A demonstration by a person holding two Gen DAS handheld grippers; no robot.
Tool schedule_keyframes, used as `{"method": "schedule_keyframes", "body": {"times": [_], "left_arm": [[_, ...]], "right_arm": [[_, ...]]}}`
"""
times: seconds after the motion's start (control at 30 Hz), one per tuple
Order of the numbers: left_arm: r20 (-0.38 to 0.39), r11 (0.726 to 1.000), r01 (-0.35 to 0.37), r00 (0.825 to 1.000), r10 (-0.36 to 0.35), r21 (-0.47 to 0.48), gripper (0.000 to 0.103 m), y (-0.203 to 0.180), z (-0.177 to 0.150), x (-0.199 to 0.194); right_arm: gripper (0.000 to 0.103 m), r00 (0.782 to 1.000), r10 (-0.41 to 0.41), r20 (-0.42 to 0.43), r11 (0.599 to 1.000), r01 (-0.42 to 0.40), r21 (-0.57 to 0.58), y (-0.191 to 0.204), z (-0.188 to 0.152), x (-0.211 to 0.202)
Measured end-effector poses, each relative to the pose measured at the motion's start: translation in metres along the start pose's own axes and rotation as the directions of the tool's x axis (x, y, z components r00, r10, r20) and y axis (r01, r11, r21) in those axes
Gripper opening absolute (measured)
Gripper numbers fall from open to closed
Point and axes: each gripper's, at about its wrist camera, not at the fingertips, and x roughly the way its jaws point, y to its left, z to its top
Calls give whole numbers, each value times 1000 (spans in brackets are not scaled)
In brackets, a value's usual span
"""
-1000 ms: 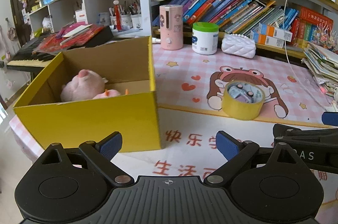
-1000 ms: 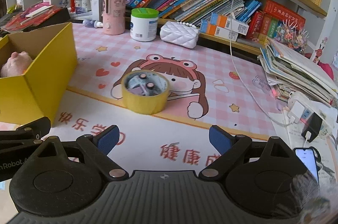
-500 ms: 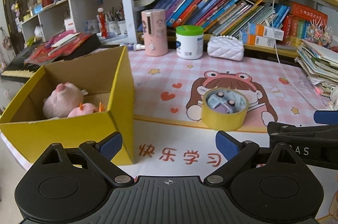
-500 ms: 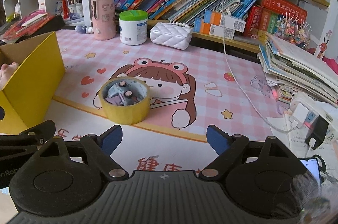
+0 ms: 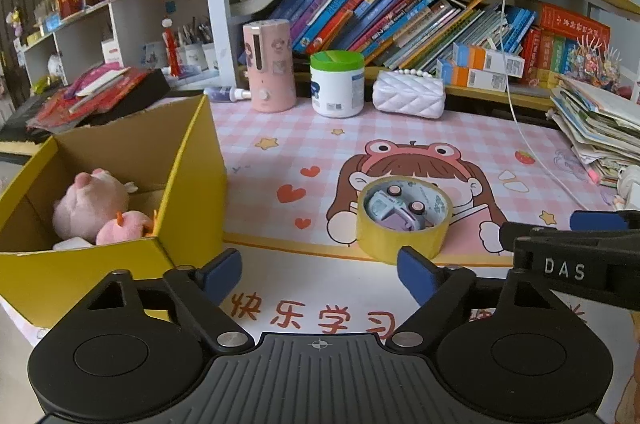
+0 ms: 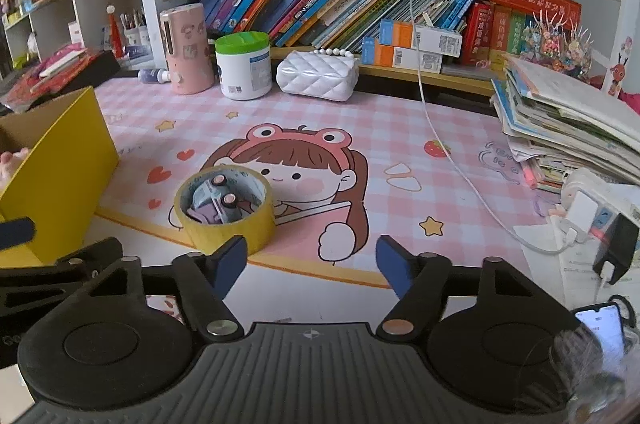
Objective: Organize objects
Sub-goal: 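Move both open tools toward the yellow tape roll on the mat, then grasp the tape roll with the left tool while the right tool grasps the toy car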
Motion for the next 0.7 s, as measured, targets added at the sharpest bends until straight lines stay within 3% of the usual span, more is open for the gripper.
{"method": "schedule_keyframes", "body": {"times": [0.17,0.37,0.7], "left_arm": [[-15,1000,21,1000,-21,3,77,-4,5,14],[-28,998,64,998,-64,9,78,-14,13,36],[-76,987,144,987,-139,70,92,-45,21,81]], "right_arm": [[65,1000,15,-13,1000,-15,3,-2,3,10],[65,1000,-8,-4,1000,9,19,-11,7,17],[65,997,-75,-4,995,75,71,-41,10,21]]}}
